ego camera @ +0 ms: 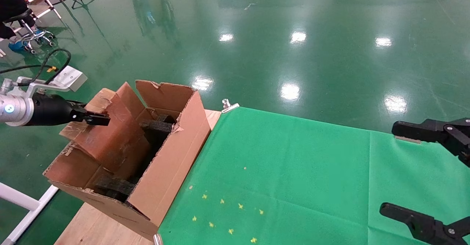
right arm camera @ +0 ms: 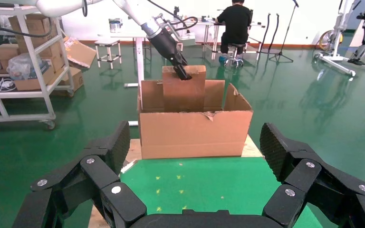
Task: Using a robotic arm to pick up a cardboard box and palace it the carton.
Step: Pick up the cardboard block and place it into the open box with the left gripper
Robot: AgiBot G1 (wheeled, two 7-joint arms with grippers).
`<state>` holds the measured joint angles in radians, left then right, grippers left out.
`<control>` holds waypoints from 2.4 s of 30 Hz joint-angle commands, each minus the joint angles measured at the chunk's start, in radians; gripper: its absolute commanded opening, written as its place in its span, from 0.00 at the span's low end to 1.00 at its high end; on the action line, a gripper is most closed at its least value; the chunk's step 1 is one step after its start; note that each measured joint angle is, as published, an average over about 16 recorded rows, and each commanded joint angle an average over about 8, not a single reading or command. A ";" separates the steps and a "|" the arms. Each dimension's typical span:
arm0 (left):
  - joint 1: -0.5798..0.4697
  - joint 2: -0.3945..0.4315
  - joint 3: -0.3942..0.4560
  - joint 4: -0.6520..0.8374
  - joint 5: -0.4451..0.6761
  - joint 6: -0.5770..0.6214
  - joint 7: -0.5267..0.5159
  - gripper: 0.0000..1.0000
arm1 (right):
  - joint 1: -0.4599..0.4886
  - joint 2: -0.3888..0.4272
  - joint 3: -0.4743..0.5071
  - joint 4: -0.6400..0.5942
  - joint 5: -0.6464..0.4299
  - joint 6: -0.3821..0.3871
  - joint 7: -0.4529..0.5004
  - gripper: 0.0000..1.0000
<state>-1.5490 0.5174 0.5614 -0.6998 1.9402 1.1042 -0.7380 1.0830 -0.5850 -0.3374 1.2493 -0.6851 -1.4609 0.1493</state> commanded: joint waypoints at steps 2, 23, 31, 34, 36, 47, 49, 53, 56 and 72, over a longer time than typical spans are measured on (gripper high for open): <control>-0.004 0.016 0.008 0.058 0.028 -0.032 -0.001 0.00 | 0.000 0.000 0.000 0.000 0.000 0.000 0.000 1.00; -0.038 0.226 0.073 0.408 0.166 -0.163 -0.056 0.00 | 0.000 0.000 0.000 0.000 0.000 0.000 0.000 1.00; -0.046 0.260 0.076 0.495 0.170 -0.202 -0.019 0.62 | 0.000 0.000 0.000 0.000 0.000 0.000 0.000 1.00; -0.048 0.265 0.076 0.507 0.171 -0.209 -0.016 0.98 | 0.000 0.000 0.000 0.000 0.000 0.000 0.000 1.00; -0.047 0.264 0.076 0.506 0.171 -0.208 -0.016 1.00 | 0.000 0.000 0.000 0.000 0.000 0.000 0.000 1.00; -0.044 0.256 0.076 0.491 0.170 -0.197 -0.020 1.00 | 0.000 0.000 0.000 0.000 0.000 0.000 0.000 1.00; -0.044 0.256 0.076 0.490 0.170 -0.195 -0.020 1.00 | 0.000 0.000 0.000 0.000 0.000 0.000 0.000 1.00; -0.043 0.254 0.077 0.489 0.170 -0.191 -0.021 1.00 | 0.000 0.000 0.000 0.000 0.000 0.000 0.000 1.00; -0.043 0.253 0.077 0.487 0.170 -0.189 -0.022 1.00 | 0.000 0.000 0.000 0.000 0.000 0.000 0.000 1.00; -0.198 0.136 -0.027 0.352 0.017 -0.049 -0.044 1.00 | 0.000 0.000 0.000 0.000 0.000 0.000 0.000 1.00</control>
<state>-1.7346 0.6599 0.5441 -0.3400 1.9737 1.0442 -0.7815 1.0828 -0.5848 -0.3377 1.2490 -0.6848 -1.4605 0.1491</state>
